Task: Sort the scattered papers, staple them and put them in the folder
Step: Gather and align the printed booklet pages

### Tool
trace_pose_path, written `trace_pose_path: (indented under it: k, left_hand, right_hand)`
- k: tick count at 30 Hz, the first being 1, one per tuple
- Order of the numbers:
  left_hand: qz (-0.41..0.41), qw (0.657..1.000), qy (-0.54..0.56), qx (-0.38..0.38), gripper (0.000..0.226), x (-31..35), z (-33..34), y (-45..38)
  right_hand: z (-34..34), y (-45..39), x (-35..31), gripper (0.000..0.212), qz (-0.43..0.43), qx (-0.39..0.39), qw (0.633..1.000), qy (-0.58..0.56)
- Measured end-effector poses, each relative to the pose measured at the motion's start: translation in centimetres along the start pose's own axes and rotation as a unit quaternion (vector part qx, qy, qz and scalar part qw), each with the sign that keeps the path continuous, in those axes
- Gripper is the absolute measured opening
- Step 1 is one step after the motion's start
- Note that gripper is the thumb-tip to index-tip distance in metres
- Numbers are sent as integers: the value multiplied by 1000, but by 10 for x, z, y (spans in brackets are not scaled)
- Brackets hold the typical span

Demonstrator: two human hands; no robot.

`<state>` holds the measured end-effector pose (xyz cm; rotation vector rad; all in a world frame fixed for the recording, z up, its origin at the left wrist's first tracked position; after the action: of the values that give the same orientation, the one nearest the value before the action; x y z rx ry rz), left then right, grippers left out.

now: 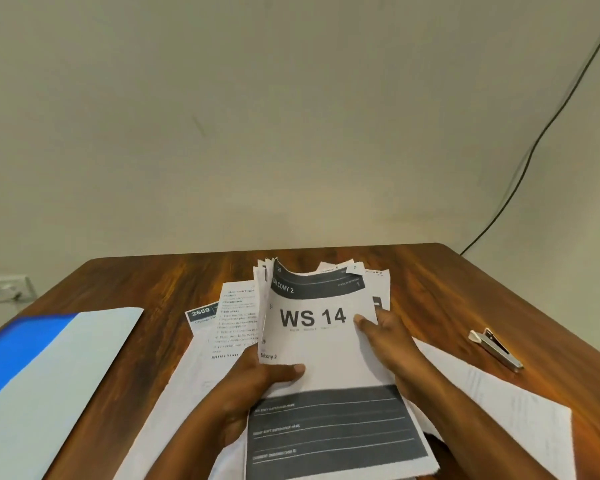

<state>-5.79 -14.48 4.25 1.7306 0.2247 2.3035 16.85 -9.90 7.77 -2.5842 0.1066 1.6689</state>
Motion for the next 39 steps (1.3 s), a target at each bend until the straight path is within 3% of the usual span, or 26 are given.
trace_pose_path:
  k: [4, 6, 10, 18, 21, 31, 34, 37, 39]
  left_hand:
    - [43, 997, -29, 58, 46, -17, -2, -2]
    - [64, 993, -55, 85, 53, -22, -7, -9]
    - [55, 992, -88, 72, 34, -32, -11, -22]
    - [30, 994, -75, 77, 25, -15, 1, -19]
    - [33, 992, -81, 88, 20, -6, 2, -22]
    - [44, 969, -225, 93, 17, 22, -27, -54]
    - [131, 931, -301, 160, 34, 34, -34, -75]
    - [245, 824, -436, 266, 86, 43, -30, -88]
    - [305, 776, -476, 282, 96, 46, -17, -97]
  right_hand:
    - [9, 3, 25, 42, 24, 7, 997, 78]
    - [11, 5, 34, 48, 23, 19, 992, 119]
    - [10, 9, 46, 45, 17, 22, 982, 188]
    - [13, -6, 41, 51, -25, 63, 990, 120]
    - [13, -15, 30, 38, -51, 75, 988, 127]
    - [29, -78, 18, 31, -113, 101, 986, 72]
    - [42, -96, 21, 34, -116, 94, 987, 60]
    - [57, -105, 32, 25, -124, 83, 987, 59]
    - [64, -109, 39, 24, -126, 79, 987, 65]
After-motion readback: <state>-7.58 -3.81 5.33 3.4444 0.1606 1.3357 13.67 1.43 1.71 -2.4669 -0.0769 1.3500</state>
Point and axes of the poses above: each hand's wrist, its own y-axis away from the middle knuckle, its own z-axis out of the palm, x = y × z, the point moved 5 cm from there along -y, towards the middle knuckle, and after that the axes turned 10 degrees about y, right-handed, at the moved point
